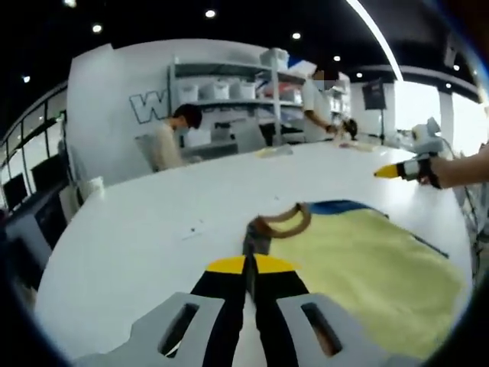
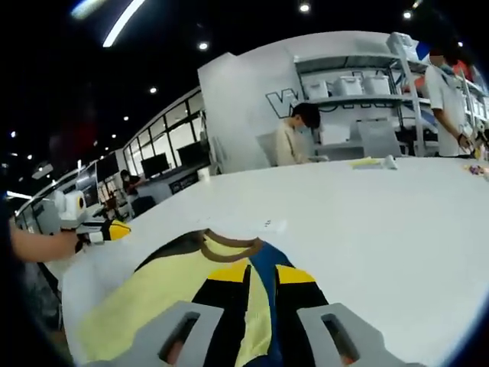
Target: Fold the garment on the visible template until the final outline fits inside the template.
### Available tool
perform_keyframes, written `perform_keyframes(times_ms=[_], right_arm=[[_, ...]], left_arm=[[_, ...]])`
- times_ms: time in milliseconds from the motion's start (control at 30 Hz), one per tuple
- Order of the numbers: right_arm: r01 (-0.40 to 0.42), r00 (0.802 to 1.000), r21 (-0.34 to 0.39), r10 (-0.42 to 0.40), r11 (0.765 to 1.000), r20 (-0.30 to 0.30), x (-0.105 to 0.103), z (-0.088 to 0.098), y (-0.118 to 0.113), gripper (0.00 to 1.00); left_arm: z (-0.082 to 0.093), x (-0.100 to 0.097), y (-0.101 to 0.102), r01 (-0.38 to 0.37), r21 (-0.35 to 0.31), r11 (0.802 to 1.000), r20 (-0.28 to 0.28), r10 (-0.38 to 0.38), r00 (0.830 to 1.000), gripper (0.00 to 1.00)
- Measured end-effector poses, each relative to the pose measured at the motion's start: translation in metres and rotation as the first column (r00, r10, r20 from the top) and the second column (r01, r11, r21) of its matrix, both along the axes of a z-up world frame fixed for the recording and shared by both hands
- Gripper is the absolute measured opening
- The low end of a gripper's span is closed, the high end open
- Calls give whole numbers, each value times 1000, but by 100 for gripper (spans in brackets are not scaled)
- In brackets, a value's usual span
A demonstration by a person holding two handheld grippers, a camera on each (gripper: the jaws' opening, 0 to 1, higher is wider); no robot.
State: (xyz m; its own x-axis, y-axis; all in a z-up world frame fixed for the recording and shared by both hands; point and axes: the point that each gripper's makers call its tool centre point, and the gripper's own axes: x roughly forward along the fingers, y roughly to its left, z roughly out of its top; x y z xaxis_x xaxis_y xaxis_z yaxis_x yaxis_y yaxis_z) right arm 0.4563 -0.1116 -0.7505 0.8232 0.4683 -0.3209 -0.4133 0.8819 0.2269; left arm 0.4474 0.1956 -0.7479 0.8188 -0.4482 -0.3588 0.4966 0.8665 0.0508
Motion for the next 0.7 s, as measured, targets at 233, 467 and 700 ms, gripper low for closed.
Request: perform_keyframes(times_ms=[233, 467, 700], right_arm=[[-21, 1000, 9, 21, 1000, -13, -30, -1, 10, 10], [-17, 1000, 12, 17, 1000, -15, -55, 2, 10, 9], [-15, 999, 18, 16, 1000, -30, -87, -1, 14, 10]], left_arm=[[4, -25, -2, 7, -17, 1000, -8, -7, 1000, 4], [13, -51, -3, 13, -29, 999, 0, -13, 1000, 6], [11, -79, -11, 29, -19, 999, -11, -29, 1000, 7]])
